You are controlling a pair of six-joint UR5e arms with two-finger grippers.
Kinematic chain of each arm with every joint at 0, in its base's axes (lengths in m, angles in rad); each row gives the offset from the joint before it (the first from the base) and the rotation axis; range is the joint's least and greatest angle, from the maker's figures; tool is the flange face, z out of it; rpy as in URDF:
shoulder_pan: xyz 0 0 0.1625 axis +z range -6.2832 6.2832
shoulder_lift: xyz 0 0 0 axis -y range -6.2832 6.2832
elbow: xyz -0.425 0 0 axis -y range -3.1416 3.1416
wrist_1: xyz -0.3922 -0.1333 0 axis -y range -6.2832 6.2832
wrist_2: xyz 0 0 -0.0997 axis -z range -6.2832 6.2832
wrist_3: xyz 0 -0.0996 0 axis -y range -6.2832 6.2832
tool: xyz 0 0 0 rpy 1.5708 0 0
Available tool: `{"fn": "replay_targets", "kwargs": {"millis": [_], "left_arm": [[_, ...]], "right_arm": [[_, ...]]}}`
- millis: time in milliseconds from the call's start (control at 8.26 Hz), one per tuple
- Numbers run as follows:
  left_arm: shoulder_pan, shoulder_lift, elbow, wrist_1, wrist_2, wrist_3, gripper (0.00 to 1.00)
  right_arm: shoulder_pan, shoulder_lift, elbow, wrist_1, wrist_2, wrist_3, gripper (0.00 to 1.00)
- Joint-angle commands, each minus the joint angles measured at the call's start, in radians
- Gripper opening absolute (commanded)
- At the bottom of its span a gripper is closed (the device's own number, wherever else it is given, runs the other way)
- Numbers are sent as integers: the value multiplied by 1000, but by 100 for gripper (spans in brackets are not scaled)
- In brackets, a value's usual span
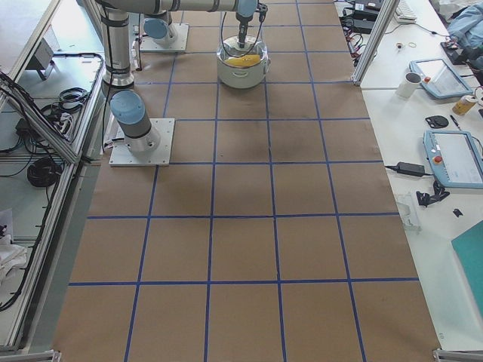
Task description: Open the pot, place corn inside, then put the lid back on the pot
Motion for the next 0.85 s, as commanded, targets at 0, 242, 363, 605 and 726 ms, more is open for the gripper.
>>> {"fn": "replay_targets", "kwargs": {"millis": [0,242,363,605,726], "left_arm": [[0,0,0,0,0,-3,100],[0,-5,2,3,-2,-3,100],[0,-6,2,6,-2,-4,100],[-2,1,6,6,-2,-7,100],[-2,1,6,8,-2,-7,100]], "right_arm": [[0,0,0,0,-5,-5,22],[0,0,0,0,1,3,22],[0,2,0,0,1,1,22],[0,3,3,0,0,-5,24],[0,3,9,0,-3,-7,26]]}}
